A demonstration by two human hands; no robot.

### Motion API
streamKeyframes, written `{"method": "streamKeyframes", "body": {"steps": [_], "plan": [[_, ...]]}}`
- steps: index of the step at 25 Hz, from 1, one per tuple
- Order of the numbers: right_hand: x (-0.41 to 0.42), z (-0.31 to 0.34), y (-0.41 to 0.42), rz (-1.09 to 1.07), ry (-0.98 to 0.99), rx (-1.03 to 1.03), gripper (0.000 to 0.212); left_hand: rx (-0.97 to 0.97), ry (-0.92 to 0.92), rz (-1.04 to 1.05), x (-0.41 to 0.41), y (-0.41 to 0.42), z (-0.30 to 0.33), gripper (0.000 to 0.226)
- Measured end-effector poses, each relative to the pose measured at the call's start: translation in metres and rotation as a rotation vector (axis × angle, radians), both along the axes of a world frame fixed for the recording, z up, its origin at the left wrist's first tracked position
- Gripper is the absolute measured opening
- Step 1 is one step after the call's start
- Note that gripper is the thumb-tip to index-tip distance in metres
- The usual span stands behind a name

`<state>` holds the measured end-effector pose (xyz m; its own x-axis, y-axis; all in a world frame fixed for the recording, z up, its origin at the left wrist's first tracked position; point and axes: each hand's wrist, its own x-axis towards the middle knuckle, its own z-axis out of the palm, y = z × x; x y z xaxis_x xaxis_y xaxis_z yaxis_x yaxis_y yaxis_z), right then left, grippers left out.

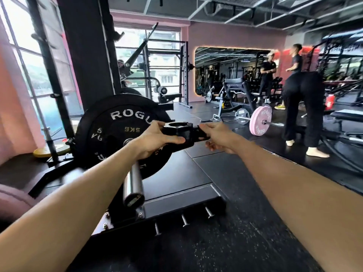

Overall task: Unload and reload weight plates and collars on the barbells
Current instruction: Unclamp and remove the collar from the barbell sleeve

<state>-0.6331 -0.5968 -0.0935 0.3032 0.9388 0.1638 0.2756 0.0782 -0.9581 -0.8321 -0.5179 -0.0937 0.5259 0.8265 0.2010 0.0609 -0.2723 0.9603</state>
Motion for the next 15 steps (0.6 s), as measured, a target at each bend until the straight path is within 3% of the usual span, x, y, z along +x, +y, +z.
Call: {"method": "streamKeyframes", "body": {"steps": [3,7,11,15], "plan": [[0.042,0.005,0.063,-0.079,-0.009,0.087,0.019,0.103,0.003,0.08,0.046,0.06,0.008,0.102],[0.09,0.006,0.149,-0.155,0.074,0.149,0.013,0.109,-0.039,0.08,0.108,0.146,0.007,0.09],[0.137,-0.009,0.231,-0.244,0.025,0.127,0.014,0.08,0.011,0.114,0.164,0.23,-0.008,0.086],[0.17,-0.032,0.291,-0.274,0.045,0.105,0.012,0.01,0.079,0.15,0.204,0.287,-0.036,0.059]]}}
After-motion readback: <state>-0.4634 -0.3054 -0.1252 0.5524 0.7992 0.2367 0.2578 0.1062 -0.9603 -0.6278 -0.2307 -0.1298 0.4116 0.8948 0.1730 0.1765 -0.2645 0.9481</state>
